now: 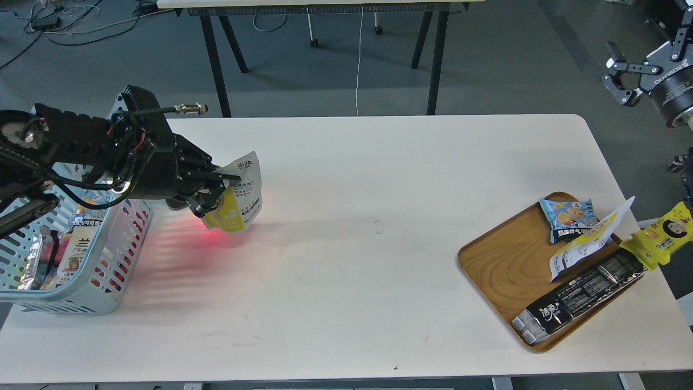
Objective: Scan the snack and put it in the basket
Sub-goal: 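Carry the yellow bag with the left gripper in front of the barcode scanner, then move the yellow bag over the blue basket and release it inside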
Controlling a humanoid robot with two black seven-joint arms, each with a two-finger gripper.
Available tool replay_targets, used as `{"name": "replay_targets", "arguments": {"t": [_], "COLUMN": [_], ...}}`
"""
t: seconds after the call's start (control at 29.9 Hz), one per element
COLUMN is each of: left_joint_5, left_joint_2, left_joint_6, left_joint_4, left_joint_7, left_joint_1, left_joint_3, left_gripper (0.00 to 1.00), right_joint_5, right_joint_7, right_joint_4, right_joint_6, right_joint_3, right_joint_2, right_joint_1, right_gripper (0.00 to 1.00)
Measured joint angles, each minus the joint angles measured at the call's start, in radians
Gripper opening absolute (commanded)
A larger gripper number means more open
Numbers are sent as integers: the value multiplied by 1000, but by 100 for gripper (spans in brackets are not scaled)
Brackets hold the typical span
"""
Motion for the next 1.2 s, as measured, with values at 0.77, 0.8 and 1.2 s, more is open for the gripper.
{"name": "replay_targets", "arguments": {"t": [0.77,0.8,1.2], "left_joint_5": [0,0,0], "left_joint_2": [5,5,-7], "left_joint_6": [0,0,0], "left_joint_4": [2,3,64], "left_joint_7": [4,7,33], "left_joint_1": [-3,-3,6], "left_joint_3": [9,8,11], "left_gripper": [0,0,0], "right_joint_5": [-2,-7,-49], "right_joint_7": [0,0,0], "right_joint_4": [3,4,3], "right_joint_6": [0,0,0], "right_joint_3": [-1,-2,2], "right_joint_2": [-12,-12,-22], "right_joint_1": [0,0,-2], "right_gripper": [100,100,100]}}
